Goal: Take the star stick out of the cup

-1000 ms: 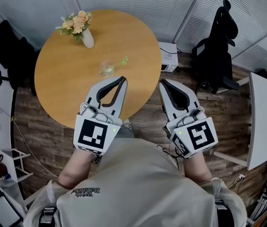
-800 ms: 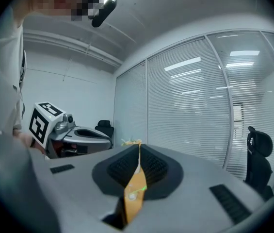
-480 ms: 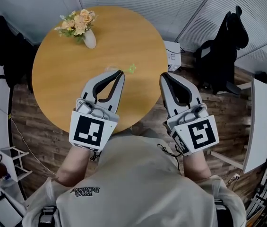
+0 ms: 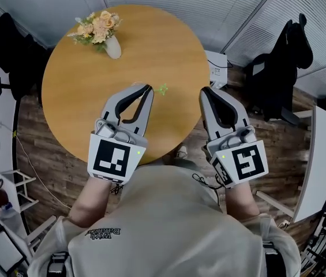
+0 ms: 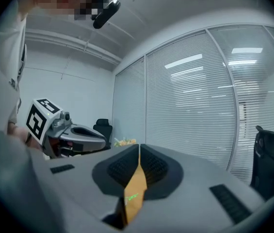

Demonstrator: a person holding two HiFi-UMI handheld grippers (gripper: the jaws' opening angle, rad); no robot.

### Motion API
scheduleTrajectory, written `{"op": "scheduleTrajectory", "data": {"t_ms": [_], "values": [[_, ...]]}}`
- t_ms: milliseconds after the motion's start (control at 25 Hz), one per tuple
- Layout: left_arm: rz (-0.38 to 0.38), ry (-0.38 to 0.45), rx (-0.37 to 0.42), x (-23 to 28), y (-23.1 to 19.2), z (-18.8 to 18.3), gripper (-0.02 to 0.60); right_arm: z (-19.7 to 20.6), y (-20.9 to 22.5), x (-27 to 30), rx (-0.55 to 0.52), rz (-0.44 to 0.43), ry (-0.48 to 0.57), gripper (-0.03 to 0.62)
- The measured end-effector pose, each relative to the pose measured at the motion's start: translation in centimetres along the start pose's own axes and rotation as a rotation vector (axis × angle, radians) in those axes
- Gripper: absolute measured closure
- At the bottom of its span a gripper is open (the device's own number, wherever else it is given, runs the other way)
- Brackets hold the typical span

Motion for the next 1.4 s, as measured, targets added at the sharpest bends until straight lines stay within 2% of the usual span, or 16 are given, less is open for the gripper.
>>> {"op": "scheduleTrajectory", "data": {"t_ms": [240, 360, 560, 760, 1000, 1040, 1120, 1240, 1400], "values": [[-0.029, -0.019, -0.037, 0.9, -0.1, -0.5, 0.558, 0.2, 1.8, 1.0, -0.025, -0.04, 0.001, 0.56], [-0.041, -0.027, -0.021, 1.3, 0.1, -0.7, 0.558, 0.3, 2.4, 1.0, -0.063, -0.049, 0.0, 0.56], [-0.035, -0.079, -0.001, 2.5, 0.6, -0.5, 0.557, 0.8, 3.3, 1.5, -0.055, -0.074, -0.011, 0.56], [-0.059, -0.116, 0.02, 3.7, 0.2, 0.2, 0.557, 1.7, 3.7, 3.1, -0.042, -0.159, -0.011, 0.56], [-0.064, -0.161, 0.059, 5.9, 0.1, 1.2, 0.554, 3.0, 4.6, 4.8, -0.037, -0.161, -0.049, 0.56], [-0.058, -0.173, 0.061, 6.4, 0.3, 1.6, 0.545, 3.2, 4.8, 5.0, -0.03, -0.16, -0.054, 0.56], [-0.034, -0.203, 0.041, 7.4, 0.6, 2.8, 0.464, 3.6, 5.1, 5.4, -0.013, -0.161, -0.066, 0.56], [-0.024, -0.239, 0.024, 8.5, 0.8, 4.7, 0.462, 4.4, 5.4, 6.2, 0.015, -0.159, -0.084, 0.56], [-0.06, -0.279, 0.05, 9.9, 0.8, 7.1, 0.453, 5.8, 5.8, 7.3, 0.046, -0.159, -0.113, 0.56]]}}
Point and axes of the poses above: the fingertips, and each gripper's own axes: x forward along the fingers, y to its right, z out of its underside, the point moved 9 cm from there along -x, backward along the fingers, and after that the axes turned 12 degrees about -y, right-handed, at the moved point
